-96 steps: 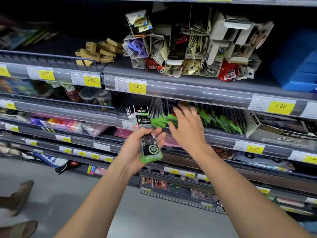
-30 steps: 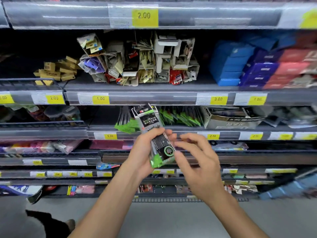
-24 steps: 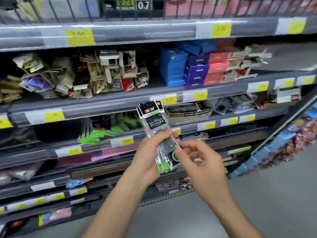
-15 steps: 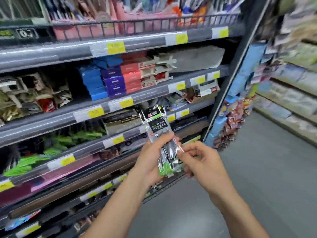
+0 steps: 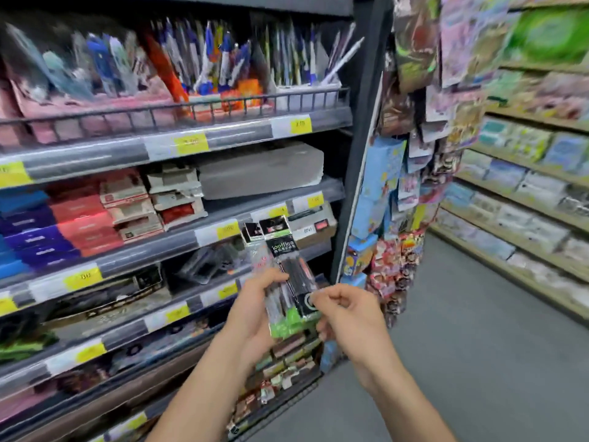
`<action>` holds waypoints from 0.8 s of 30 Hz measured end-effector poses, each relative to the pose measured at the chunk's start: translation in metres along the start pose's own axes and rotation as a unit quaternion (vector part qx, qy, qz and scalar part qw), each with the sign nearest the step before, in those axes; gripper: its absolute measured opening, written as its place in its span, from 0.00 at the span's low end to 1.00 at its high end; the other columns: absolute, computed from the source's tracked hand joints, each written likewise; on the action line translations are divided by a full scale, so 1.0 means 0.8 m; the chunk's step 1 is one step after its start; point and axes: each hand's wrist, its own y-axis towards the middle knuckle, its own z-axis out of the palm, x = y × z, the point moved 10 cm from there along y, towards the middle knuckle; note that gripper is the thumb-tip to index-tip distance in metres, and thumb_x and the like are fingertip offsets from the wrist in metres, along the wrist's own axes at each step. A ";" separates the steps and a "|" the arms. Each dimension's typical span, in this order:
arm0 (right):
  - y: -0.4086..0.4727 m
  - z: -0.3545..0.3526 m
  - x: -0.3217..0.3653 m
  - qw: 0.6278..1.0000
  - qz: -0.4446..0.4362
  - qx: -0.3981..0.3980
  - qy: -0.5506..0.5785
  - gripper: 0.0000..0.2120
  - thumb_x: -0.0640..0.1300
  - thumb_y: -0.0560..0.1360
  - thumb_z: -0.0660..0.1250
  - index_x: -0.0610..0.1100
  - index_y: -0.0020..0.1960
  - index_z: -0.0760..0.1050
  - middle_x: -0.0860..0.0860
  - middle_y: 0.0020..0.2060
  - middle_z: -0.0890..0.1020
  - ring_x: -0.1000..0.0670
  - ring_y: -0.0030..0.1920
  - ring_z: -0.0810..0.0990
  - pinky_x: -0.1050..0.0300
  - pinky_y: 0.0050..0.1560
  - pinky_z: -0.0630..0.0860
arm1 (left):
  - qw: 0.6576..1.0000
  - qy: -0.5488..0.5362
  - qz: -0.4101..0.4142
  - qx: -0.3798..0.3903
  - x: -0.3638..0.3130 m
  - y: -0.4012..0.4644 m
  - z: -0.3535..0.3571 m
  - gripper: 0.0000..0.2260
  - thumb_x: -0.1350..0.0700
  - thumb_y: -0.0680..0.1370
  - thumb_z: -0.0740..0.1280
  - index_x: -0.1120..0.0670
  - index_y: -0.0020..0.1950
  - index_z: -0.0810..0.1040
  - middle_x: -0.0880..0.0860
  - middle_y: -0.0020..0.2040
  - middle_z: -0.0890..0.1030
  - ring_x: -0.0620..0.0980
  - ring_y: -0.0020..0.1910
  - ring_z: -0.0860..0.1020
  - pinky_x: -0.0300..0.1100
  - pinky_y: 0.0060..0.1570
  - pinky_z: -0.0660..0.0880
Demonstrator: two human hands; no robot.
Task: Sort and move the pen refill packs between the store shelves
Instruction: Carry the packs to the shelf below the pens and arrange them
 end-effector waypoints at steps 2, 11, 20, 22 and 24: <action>0.036 -0.009 0.002 0.999 0.015 0.024 0.019 0.06 0.42 0.77 0.73 0.46 0.40 0.83 0.47 0.25 0.77 0.50 0.24 0.76 0.57 0.27 0.73 | 1.000 0.001 0.011 -0.010 -0.009 0.033 0.009 0.12 0.61 0.74 0.70 0.52 0.32 0.84 0.51 0.32 0.84 0.54 0.31 0.84 0.47 0.37 0.81; 0.186 -0.036 0.027 0.993 0.063 0.102 0.014 0.12 0.46 0.79 0.71 0.38 0.44 0.82 0.46 0.31 0.81 0.47 0.30 0.80 0.58 0.29 0.77 | 0.990 -0.012 0.077 -0.119 -0.042 0.166 0.028 0.45 0.48 0.58 0.86 0.59 0.72 0.75 0.63 0.69 0.80 0.66 0.68 0.78 0.68 0.68 0.73; 0.306 -0.029 0.053 0.983 0.091 0.141 0.074 0.09 0.42 0.77 0.73 0.34 0.47 0.81 0.44 0.30 0.79 0.48 0.31 0.79 0.58 0.35 0.80 | 0.977 -0.003 0.103 -0.185 -0.087 0.240 0.046 0.15 0.55 0.74 0.78 0.59 0.59 0.85 0.62 0.52 0.88 0.61 0.48 0.88 0.55 0.44 0.85; 0.330 -0.024 0.063 0.986 0.073 0.131 0.079 0.08 0.41 0.77 0.73 0.36 0.46 0.82 0.44 0.30 0.79 0.49 0.31 0.79 0.59 0.35 0.80 | 0.973 -0.018 0.099 -0.206 -0.092 0.246 0.043 0.15 0.53 0.74 0.78 0.58 0.57 0.86 0.62 0.51 0.88 0.61 0.44 0.88 0.54 0.38 0.85; 0.355 -0.017 0.073 0.988 0.055 0.127 0.062 0.08 0.41 0.77 0.73 0.36 0.44 0.82 0.45 0.28 0.79 0.50 0.29 0.78 0.59 0.34 0.80 | 0.969 -0.048 0.100 -0.219 -0.097 0.248 0.038 0.15 0.52 0.75 0.77 0.60 0.57 0.86 0.63 0.50 0.88 0.61 0.41 0.88 0.53 0.34 0.84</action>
